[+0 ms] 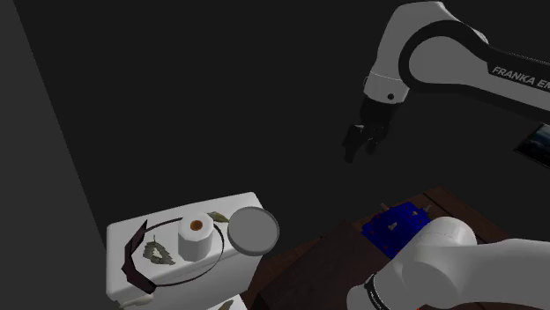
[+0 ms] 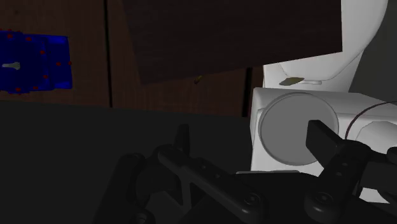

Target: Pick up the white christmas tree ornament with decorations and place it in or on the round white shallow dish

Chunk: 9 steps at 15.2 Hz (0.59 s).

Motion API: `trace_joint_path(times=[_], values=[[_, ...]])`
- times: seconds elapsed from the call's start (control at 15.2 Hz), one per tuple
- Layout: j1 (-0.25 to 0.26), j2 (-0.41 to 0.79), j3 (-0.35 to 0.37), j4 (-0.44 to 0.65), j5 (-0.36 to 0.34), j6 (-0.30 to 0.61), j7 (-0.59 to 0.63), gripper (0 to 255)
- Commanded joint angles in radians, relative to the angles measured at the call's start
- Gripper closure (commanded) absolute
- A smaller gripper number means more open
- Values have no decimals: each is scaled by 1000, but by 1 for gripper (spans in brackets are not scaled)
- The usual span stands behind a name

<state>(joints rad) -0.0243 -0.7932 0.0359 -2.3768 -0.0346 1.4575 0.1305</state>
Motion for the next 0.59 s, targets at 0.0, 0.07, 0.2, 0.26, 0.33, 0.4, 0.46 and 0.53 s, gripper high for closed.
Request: trace_joint_path(times=[0.0, 0.07, 0.2, 0.26, 0.33, 0.4, 0.46, 0.53], values=[[0, 0, 0, 0, 0, 0, 0, 0], [10, 18, 9, -10, 8, 31, -1, 0], [30, 55, 28, -25, 24, 93, -3, 0], [40, 76, 37, -31, 32, 124, -4, 0], [49, 97, 47, -37, 39, 155, -6, 0], [59, 119, 57, -41, 46, 186, -7, 0], [68, 142, 67, -44, 52, 216, -8, 0], [77, 166, 77, -45, 58, 246, -10, 0]])
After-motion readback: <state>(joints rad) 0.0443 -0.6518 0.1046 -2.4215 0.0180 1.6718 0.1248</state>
